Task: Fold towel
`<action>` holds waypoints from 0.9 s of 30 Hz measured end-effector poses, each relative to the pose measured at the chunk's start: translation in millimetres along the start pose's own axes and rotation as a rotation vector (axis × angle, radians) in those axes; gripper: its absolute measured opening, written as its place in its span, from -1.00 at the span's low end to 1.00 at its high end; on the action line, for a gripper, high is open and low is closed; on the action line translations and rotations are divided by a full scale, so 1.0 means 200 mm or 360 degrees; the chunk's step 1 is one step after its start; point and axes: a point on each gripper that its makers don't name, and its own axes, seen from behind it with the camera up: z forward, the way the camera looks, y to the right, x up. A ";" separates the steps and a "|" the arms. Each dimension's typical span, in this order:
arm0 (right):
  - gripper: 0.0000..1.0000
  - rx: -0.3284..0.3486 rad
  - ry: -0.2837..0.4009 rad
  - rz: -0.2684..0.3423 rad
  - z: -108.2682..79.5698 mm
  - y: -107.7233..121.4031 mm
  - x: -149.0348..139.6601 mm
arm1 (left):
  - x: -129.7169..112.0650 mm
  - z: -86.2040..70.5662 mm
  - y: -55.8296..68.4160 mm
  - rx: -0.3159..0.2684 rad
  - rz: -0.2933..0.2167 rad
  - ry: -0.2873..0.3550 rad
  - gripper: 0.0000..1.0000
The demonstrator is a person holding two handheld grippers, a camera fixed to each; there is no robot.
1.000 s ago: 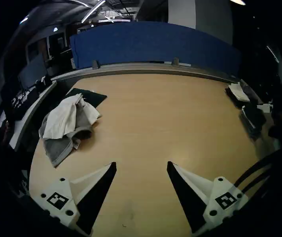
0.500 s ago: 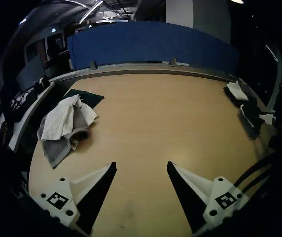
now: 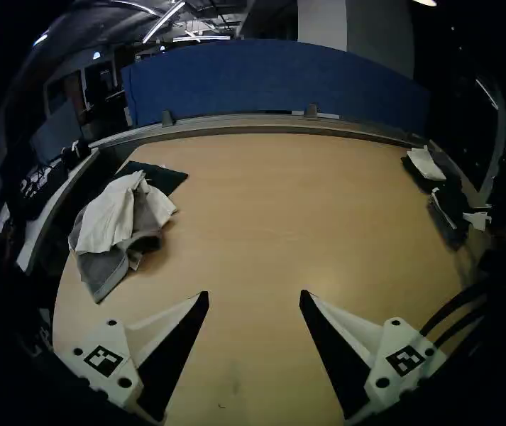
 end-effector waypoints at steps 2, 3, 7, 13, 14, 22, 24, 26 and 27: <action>1.00 0.0004 0.0037 0.0017 -0.04 0.00 0.04 | 0.01 0.00 0.00 0.0002 -0.0003 0.0005 0.91; 1.00 0.0005 0.0054 0.0025 -0.06 0.00 0.05 | 0.01 0.00 0.00 0.0003 -0.0005 0.0008 0.91; 1.00 0.0000 0.0110 0.0056 -0.16 0.01 0.10 | 0.02 -0.01 -0.01 0.0002 -0.0015 0.0017 0.91; 1.00 0.0009 0.0159 0.0108 -0.27 -0.01 0.12 | 0.03 0.00 0.00 -0.0002 -0.0019 0.0028 0.91; 1.00 0.0013 0.0164 0.0116 -0.28 -0.01 0.12 | 0.03 -0.01 0.00 -0.0003 -0.0018 0.0030 0.91; 1.00 0.0021 0.0182 0.0151 -0.31 -0.03 0.13 | 0.05 -0.02 0.01 -0.0008 -0.0012 0.0054 0.91; 1.00 0.0031 0.0196 0.0162 -0.32 -0.05 0.14 | 0.05 -0.03 0.00 -0.0006 -0.0012 0.0061 0.91; 1.00 0.0041 0.0220 0.0180 -0.33 -0.06 0.15 | 0.06 -0.03 0.00 -0.0004 -0.0014 0.0068 0.91; 1.00 0.0045 0.0233 0.0189 -0.34 -0.06 0.16 | 0.06 -0.04 0.00 -0.0002 -0.0015 0.0072 0.91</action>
